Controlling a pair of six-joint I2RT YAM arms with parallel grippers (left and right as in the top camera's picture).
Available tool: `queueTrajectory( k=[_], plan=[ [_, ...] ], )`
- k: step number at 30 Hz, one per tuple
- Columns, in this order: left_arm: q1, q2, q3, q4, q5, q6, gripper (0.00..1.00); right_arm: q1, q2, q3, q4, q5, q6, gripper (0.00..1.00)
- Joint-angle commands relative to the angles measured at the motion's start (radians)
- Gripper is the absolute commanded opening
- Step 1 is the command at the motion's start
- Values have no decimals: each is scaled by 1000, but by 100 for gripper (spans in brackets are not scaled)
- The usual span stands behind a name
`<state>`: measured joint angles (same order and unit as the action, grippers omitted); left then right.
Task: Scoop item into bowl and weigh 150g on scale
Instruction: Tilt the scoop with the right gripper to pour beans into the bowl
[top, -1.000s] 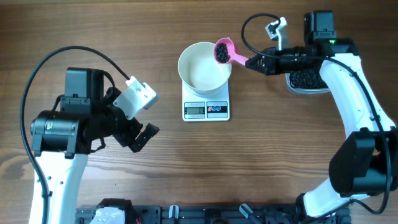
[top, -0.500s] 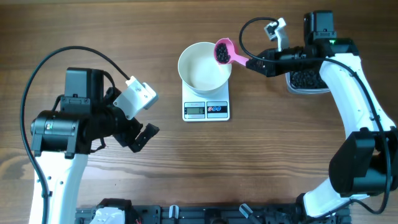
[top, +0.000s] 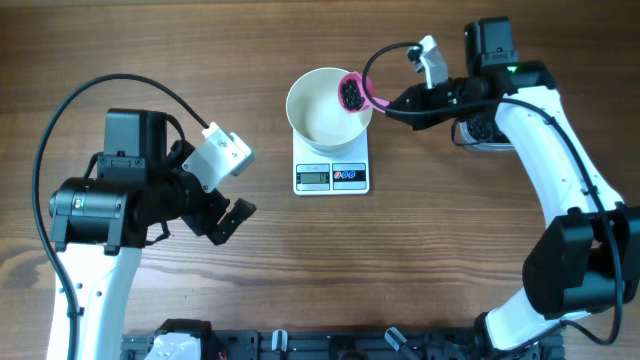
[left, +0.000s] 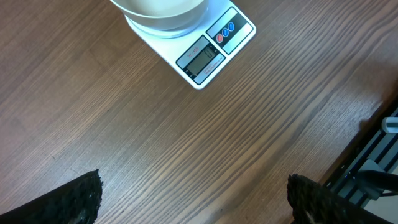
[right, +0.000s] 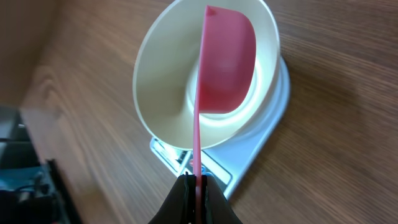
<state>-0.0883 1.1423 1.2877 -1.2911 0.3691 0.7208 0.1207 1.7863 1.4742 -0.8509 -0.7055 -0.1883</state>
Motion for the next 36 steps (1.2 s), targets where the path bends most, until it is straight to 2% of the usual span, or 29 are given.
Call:
queueTrajectory(
  k=[1, 18, 36],
  plan=[
    [8, -10, 6, 0, 23, -2, 100, 19, 22, -8, 20, 80, -20, 4],
    [8, -10, 6, 0, 23, -3, 100, 61, 22, -6, 58, 84, -21, 5],
    [8, -10, 6, 0, 23, -3, 100, 119, -21, -5, 55, 318, -22, 4]
  ],
)
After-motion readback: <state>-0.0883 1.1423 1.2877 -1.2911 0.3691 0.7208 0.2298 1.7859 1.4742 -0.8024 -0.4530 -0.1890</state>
